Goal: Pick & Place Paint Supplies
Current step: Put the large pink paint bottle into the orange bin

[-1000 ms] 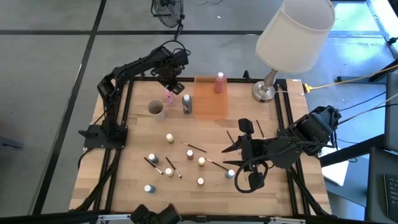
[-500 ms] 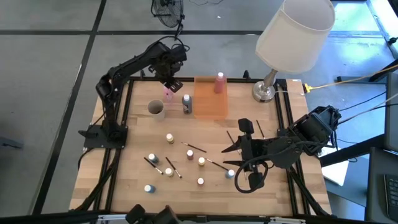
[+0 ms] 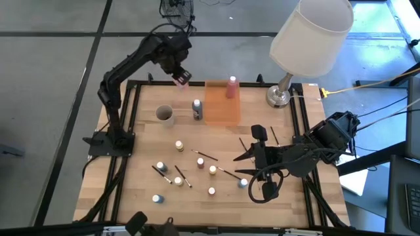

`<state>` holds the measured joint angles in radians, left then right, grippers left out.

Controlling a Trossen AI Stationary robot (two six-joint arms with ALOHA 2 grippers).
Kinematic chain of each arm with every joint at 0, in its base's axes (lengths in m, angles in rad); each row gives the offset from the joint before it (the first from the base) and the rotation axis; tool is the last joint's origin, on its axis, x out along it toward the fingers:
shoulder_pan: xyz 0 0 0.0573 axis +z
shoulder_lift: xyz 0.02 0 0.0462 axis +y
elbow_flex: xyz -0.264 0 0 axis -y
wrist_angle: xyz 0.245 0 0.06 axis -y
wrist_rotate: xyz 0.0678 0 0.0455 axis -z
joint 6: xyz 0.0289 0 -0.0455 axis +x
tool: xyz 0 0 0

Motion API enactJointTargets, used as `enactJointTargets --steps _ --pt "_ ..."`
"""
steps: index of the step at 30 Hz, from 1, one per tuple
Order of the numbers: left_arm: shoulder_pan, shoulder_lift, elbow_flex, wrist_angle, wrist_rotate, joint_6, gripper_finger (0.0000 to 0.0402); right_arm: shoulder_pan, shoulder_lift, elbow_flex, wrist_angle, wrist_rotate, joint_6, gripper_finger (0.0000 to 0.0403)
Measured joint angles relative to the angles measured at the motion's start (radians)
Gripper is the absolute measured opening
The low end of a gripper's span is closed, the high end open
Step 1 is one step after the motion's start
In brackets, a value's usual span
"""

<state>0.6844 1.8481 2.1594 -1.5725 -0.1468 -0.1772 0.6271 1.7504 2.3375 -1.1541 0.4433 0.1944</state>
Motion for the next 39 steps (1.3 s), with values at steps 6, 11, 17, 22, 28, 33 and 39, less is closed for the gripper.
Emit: enactJointTargets --steps 6,11,17,22,28,33,39 --pt "-0.032 0.000 0.117 0.000 -0.037 0.042 0.0119 -0.018 0.000 0.000 0.005 -0.002 0.000 0.0137" --pt "-0.030 0.000 0.165 0.030 -0.038 0.070 0.0119 -0.032 0.000 0.000 0.012 -0.003 0.000 0.0137" --pt "-0.030 0.000 0.170 0.138 0.049 0.111 0.0119 -0.055 0.000 0.000 0.016 -0.014 0.000 0.0137" --pt "-0.024 0.017 0.170 0.178 0.099 0.137 0.0119 -0.079 0.000 0.000 0.023 -0.030 0.000 0.0137" --pt "-0.008 0.063 0.170 0.195 0.151 0.161 0.0119 -0.104 0.000 0.000 0.039 -0.040 0.000 0.0137" --pt "-0.017 0.117 0.170 0.231 0.194 0.186 0.0119 -0.122 0.000 0.000 0.047 -0.053 0.000 0.0137" --pt "-0.021 0.180 0.169 0.224 0.204 0.208 0.0119 -0.132 0.000 0.000 0.052 -0.064 0.004 0.0137"
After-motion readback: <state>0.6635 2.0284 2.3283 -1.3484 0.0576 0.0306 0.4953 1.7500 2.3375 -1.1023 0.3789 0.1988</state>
